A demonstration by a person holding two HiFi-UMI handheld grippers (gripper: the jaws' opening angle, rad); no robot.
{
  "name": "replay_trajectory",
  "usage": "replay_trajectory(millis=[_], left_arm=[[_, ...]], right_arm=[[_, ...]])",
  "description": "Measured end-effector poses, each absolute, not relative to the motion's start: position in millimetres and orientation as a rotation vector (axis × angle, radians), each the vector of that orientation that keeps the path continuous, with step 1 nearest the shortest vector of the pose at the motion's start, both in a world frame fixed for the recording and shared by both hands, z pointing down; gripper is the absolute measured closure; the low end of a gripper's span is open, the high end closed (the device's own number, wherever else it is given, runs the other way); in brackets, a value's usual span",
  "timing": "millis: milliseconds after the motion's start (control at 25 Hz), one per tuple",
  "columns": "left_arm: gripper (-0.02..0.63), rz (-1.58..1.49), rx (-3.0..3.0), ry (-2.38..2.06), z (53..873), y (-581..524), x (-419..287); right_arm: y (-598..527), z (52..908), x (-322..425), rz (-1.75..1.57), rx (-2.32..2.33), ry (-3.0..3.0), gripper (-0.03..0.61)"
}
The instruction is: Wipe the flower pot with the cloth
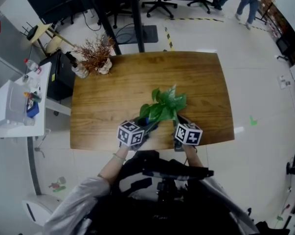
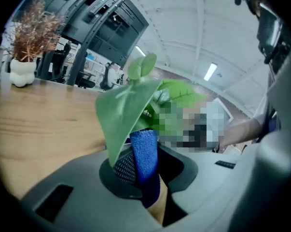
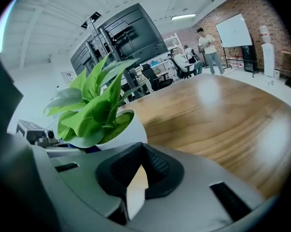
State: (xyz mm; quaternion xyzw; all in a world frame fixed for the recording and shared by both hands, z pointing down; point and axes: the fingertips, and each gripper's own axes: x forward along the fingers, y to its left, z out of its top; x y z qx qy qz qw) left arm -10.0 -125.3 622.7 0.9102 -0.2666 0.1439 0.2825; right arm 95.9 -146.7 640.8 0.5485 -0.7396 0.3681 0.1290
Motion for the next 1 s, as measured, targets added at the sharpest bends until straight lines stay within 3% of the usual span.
replay_trajectory(millis=[520, 1000], left_arm=[[0.543, 0.222, 2.397, -1.042, 589, -216, -108], [0.543, 0.361, 2.582, -0.55, 607, -220, -23]], right_arm=[[-140, 638, 90, 1.099, 1.568, -2.207, 0.569], [-140, 634, 84, 1.096, 1.56, -2.218, 0.569]])
